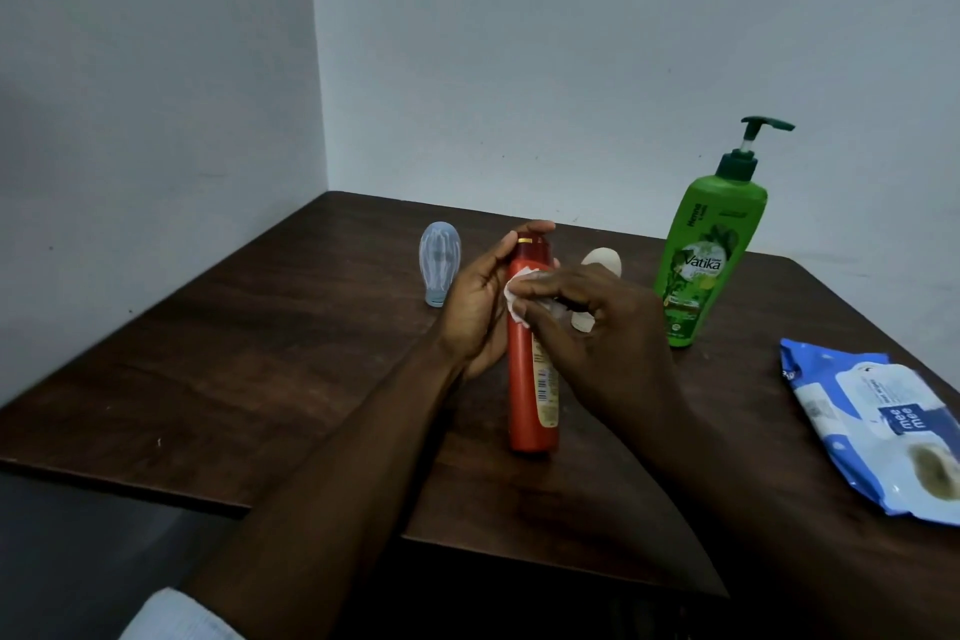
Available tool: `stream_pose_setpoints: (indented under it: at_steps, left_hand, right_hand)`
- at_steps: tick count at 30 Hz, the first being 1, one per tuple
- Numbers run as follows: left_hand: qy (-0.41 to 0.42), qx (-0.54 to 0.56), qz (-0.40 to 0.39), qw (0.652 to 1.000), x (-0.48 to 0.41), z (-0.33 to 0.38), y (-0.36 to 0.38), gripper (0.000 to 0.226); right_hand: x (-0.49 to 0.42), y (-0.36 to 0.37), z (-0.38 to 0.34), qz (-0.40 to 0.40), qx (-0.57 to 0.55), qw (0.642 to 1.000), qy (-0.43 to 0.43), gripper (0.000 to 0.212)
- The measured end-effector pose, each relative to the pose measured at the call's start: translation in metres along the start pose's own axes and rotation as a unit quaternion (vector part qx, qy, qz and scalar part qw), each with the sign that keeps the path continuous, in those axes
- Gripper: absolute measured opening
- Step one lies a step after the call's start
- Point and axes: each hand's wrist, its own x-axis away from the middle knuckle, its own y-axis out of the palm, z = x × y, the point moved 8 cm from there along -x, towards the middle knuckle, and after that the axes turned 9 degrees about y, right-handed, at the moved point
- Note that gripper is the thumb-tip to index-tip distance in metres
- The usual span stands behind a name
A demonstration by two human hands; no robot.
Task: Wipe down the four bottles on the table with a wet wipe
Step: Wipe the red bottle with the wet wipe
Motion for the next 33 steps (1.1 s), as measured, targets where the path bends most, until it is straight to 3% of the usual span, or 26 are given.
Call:
stream_pose_setpoints:
  at_steps: [14, 26, 33]
  left_hand:
    - [0.032, 0.023, -0.041, 0.998, -0.004, 0.002, 0.007, 0.026]
    - [0.021, -0.031, -0.037, 0.999, -0.004, -0.001, 0.005, 0.026]
    - [0.006, -0.09, 0.02, 0.996, -0.004, -0.003, -0.004, 0.025]
  right_hand:
    - [-0.035, -0.015, 0.03, 0.028, -0.084, 0.99, 0.106, 0.013]
    - [-0.005, -0.018, 0.023, -0.011, -0.012, 0.999, 0.04, 0.019]
    - [0.042, -0.03, 0.018, -0.051, 0.04, 0.998, 0.02, 0.022]
